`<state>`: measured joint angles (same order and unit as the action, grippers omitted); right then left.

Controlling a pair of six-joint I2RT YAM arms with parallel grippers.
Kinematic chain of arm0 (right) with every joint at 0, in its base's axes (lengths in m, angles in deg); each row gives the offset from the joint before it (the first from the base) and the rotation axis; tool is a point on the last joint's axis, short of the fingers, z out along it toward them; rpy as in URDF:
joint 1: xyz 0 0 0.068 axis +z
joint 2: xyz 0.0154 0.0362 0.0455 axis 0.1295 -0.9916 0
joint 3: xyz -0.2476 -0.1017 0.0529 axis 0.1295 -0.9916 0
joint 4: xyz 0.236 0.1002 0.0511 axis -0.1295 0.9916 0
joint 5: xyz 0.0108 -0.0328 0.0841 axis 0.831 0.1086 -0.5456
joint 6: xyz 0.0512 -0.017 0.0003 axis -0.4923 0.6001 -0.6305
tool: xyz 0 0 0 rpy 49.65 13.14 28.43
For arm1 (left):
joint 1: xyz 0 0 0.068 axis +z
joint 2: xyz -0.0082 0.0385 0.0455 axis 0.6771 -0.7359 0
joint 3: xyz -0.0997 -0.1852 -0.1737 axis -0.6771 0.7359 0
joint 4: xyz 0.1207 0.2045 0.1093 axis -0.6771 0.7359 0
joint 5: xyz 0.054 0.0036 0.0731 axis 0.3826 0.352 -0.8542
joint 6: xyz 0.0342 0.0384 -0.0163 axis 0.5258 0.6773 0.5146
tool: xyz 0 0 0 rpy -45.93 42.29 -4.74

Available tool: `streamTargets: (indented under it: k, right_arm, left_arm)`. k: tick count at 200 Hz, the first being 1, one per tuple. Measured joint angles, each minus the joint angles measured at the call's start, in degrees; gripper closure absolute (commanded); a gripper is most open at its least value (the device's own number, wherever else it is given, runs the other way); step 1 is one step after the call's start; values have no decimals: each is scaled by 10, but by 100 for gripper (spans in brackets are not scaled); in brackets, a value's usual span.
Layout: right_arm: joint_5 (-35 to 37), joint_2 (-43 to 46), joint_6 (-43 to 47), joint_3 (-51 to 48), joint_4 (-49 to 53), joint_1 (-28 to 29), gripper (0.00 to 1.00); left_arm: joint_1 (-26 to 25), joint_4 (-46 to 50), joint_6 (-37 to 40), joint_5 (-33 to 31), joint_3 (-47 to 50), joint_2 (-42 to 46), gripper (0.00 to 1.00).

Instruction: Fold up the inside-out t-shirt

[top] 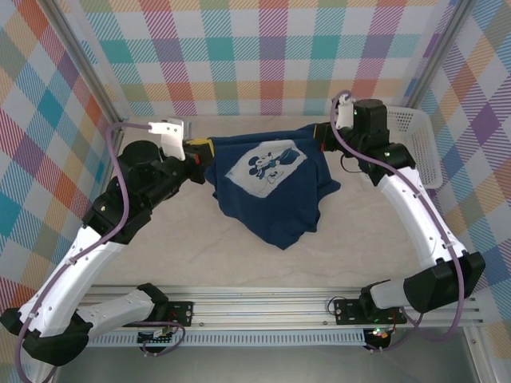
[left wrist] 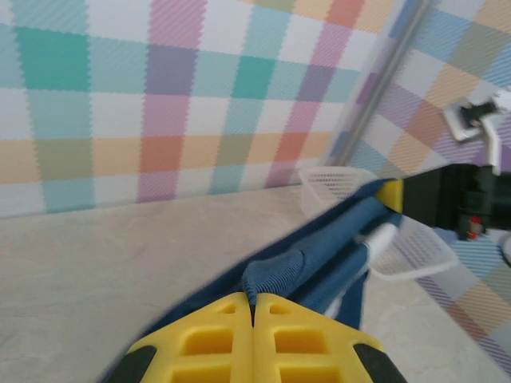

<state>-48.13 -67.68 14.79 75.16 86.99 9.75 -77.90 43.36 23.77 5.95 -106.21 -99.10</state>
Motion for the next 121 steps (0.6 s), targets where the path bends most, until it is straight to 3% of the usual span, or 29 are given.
streamTargets:
  k: [22, 43, 75, 99, 121]
  right_arm:
    - [-16, -52, 0, 27, 6, -4, 81]
    - [-24, -94, 3, 25, 25, -5, 72]
    - [-28, -71, 5, -45, 33, -6, 65]
    - [-51, -12, 0, -109, 33, -6, 62]
    - [-74, 17, -3, -136, 28, -2, 61]
  left_arm:
    - [1, 0, -14, 61, 0, -20, 100]
    - [2, 1, -27, 104, 0, -47, 100]
    - [2, -5, -26, 141, 21, -54, 100]
    - [-1, -52, -26, 215, 94, -50, 100]
    - [-50, -108, -26, 264, 193, -77, 100]
